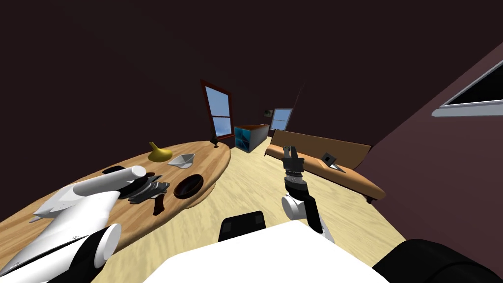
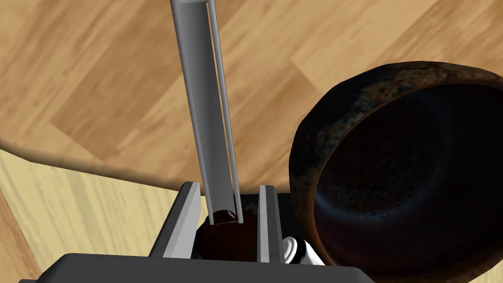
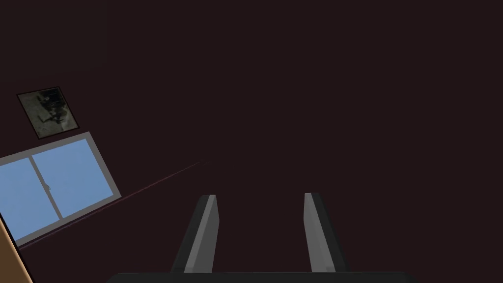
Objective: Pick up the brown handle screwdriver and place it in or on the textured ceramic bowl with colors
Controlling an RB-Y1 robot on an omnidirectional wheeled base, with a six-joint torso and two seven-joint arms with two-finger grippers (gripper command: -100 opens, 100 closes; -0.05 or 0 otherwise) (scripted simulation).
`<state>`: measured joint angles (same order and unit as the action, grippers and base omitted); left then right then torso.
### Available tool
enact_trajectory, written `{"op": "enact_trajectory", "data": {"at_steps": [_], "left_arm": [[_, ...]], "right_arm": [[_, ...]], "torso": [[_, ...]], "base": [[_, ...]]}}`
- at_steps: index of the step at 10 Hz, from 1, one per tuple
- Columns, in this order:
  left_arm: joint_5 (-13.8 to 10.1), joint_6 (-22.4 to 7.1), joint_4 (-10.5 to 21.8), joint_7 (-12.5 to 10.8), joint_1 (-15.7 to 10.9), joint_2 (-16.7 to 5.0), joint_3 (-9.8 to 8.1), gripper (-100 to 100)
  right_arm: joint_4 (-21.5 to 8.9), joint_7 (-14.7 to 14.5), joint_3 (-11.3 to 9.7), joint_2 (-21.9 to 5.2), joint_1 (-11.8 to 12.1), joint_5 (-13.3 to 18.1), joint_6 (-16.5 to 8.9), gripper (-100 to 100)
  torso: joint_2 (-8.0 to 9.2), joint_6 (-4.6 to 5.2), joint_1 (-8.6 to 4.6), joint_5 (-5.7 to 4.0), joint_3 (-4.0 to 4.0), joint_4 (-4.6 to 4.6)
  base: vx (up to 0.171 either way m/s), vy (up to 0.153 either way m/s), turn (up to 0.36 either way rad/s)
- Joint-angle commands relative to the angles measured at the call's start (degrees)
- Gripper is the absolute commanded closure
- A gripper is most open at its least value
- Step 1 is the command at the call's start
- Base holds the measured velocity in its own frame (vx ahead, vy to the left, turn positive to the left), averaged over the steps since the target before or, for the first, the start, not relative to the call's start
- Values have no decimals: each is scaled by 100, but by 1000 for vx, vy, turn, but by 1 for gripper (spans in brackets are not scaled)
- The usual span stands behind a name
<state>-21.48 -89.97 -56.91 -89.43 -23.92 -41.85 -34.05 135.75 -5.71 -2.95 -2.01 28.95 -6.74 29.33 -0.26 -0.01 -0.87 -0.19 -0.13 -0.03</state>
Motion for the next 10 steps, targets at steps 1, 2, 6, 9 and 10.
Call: {"op": "enact_trajectory", "data": {"at_steps": [1, 2, 6, 9, 10], "left_arm": [[19, -181, -144, 167, -55, -90, 83, 100], [26, -276, -217, 258, -91, -154, 128, 100], [26, -356, -256, 284, -139, -191, 157, -100], [26, -356, -257, 284, -140, -191, 157, -100], [25, -356, -258, 284, -142, -189, 157, 0]], "right_arm": [[0, 0, 0, 0, 0, 0, 0, 0], [0, 0, 0, 0, 0, 0, 0, 0], [0, 0, 2, -1, 0, 0, 0, 0], [0, 0, 2, -2, 0, 0, 0, 0], [0, 0, 2, -2, 0, 0, 0, 0]], "torso": [[0, 0, 0, 0, 0, 0], [5, 5, -11, -3, 3, 2], [26, -7, 62, 11, 15, 5], [35, -8, 80, 16, 20, 7], [36, -11, 82, 16, 21, 7]], "base": [[25, -214, -185], [32, -182, -204], [28, -76, -55], [0, 0, 0], [0, 0, 0]]}}
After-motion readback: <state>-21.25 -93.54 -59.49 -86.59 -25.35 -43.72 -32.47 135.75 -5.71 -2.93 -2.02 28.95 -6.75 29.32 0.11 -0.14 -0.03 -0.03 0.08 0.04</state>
